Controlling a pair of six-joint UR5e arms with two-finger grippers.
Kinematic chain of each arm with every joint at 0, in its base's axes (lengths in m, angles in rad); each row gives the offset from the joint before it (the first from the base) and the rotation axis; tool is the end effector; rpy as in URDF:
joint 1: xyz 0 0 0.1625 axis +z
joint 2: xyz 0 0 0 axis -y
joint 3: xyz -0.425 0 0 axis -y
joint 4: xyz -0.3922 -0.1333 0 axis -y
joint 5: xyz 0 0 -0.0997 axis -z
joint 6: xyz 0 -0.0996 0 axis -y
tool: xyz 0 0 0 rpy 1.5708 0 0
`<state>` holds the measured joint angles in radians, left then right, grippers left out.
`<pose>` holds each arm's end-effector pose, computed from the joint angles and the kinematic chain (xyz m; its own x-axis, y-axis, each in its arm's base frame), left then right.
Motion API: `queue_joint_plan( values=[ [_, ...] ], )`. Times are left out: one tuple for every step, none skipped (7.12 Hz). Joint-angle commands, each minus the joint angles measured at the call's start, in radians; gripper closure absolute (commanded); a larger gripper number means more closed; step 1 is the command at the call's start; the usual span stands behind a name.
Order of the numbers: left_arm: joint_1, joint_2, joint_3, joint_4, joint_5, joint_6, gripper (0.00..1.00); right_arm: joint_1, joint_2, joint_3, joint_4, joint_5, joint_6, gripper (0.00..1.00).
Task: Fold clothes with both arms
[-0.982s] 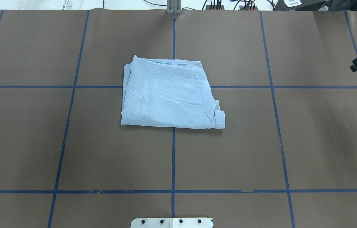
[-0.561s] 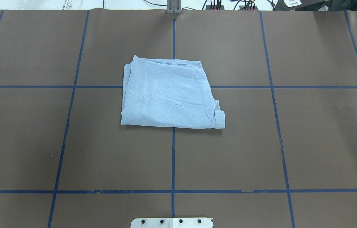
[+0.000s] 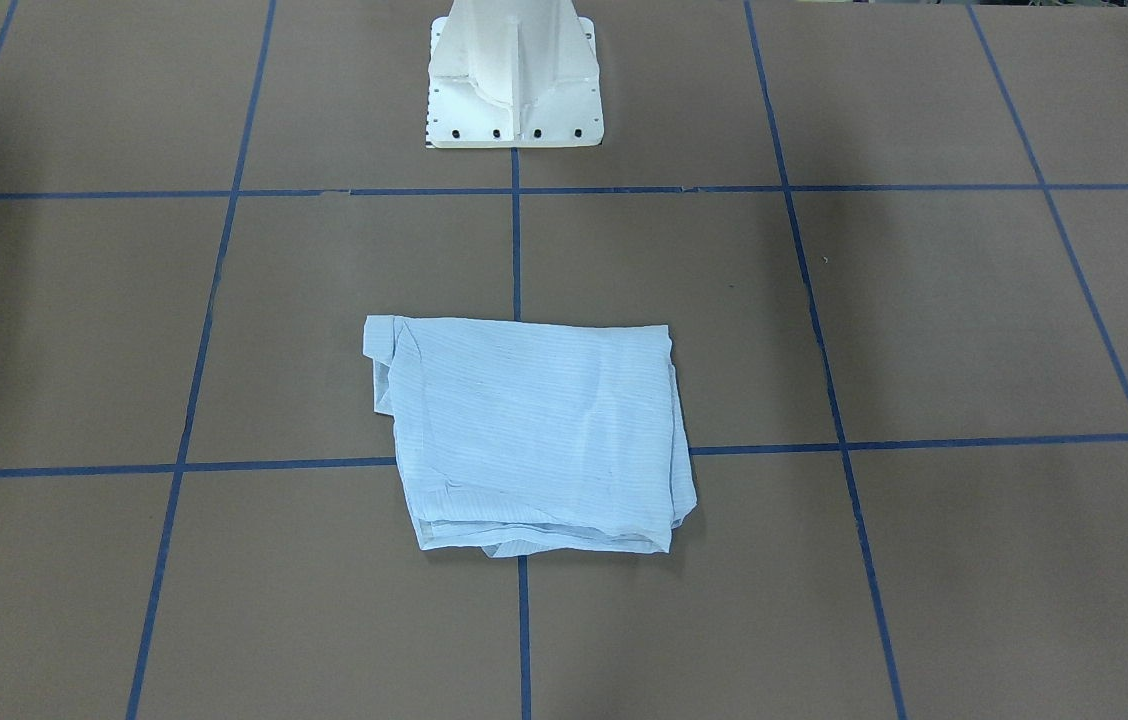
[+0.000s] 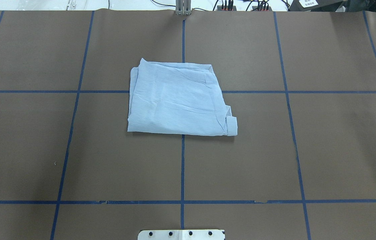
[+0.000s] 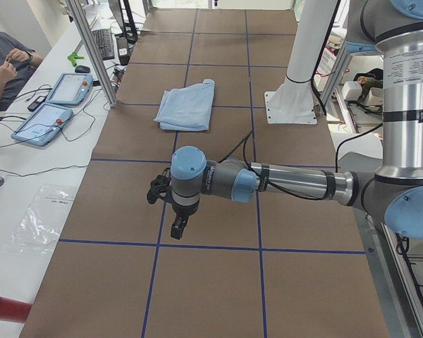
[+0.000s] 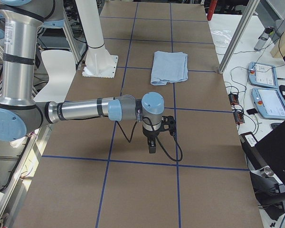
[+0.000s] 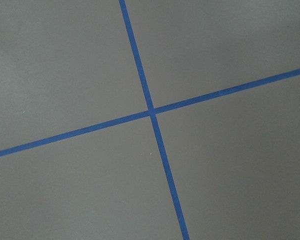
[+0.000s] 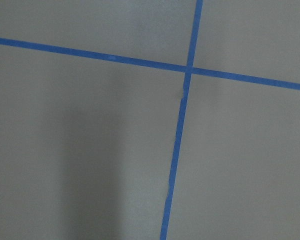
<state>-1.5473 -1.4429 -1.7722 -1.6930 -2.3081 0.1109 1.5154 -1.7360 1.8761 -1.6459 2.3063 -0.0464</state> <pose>-0.0558 -0.4505 0.6082 0.7299 0.2557 -0.6339 -0.1045 0.9582 0.2663 0.0430 -0.4258 0.5942 0.7346 -0.1307 0.6658 0.0894 0.9914 0.0959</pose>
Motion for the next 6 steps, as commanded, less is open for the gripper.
queue_joint_plan(
  values=[
    [-0.001,0.048,-0.004,-0.002,-0.026,-0.006,0.00,0.000,-0.005,-0.002,0.001,0.001,0.002,0.00],
    [0.000,0.050,-0.003,0.003,-0.027,-0.007,0.00,0.000,-0.007,-0.002,0.001,0.001,0.002,0.00],
    [0.003,0.041,0.023,0.047,-0.022,-0.010,0.00,0.000,-0.014,-0.002,0.001,0.002,0.002,0.00],
    [0.003,0.030,0.011,0.137,-0.027,-0.010,0.00,0.000,-0.014,-0.002,0.001,0.001,0.002,0.00],
    [0.000,0.032,0.001,0.139,-0.024,-0.010,0.00,0.000,-0.016,-0.002,0.001,0.002,0.000,0.00],
    [0.001,0.030,-0.001,0.139,-0.022,-0.011,0.00,0.000,-0.016,-0.002,0.003,0.002,0.000,0.00]
  ],
)
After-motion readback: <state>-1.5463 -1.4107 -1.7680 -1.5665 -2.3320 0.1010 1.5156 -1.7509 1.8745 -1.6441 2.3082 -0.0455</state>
